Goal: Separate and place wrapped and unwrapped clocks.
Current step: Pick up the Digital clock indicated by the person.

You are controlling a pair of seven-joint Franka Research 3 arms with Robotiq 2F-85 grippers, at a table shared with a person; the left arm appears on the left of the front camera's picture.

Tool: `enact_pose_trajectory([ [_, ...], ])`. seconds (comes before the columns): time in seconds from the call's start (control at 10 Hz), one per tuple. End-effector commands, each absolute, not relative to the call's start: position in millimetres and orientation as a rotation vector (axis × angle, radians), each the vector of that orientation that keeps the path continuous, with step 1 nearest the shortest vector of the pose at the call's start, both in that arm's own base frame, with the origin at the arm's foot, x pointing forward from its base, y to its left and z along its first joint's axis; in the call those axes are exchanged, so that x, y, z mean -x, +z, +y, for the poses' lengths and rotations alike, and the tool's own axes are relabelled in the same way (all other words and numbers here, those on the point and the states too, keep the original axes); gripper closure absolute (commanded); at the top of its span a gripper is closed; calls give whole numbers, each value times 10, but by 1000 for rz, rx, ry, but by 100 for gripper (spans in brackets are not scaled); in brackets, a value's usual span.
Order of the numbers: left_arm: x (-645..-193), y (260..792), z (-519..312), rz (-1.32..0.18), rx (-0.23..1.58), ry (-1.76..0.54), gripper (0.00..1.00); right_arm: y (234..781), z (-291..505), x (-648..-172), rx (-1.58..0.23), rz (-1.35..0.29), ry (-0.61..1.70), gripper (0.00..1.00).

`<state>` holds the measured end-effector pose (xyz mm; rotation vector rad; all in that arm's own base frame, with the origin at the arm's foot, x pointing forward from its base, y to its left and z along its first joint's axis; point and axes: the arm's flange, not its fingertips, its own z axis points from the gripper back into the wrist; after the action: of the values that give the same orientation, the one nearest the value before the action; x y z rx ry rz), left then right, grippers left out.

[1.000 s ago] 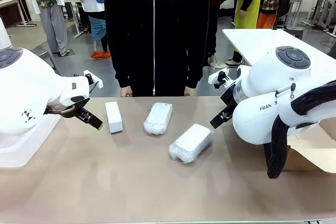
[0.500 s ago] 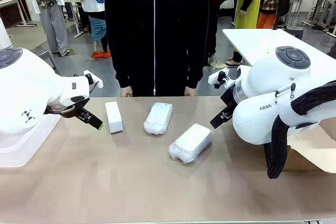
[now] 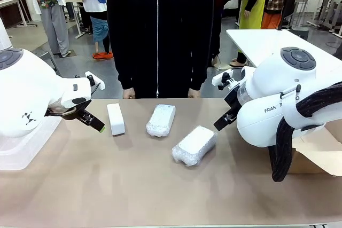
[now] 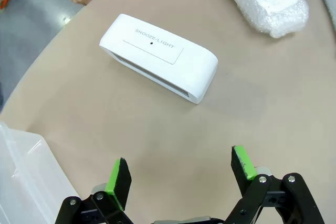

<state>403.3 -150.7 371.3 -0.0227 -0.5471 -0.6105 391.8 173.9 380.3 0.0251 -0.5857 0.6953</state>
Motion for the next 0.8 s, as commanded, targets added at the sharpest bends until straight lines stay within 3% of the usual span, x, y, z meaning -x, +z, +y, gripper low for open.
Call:
enact_pose_trajectory([
  [0.0,-3886,3965,-1496,-577,43,-656,0,4333,1681,-3670,-152,-611,883,0],
  [0.3,-3244,4505,-1211,-597,121,-768,0,5096,1439,-3054,-206,-606,1107,0],
  [0.7,-2573,4619,-795,-674,286,-964,0,5305,1137,-2629,-280,-653,1260,0],
])
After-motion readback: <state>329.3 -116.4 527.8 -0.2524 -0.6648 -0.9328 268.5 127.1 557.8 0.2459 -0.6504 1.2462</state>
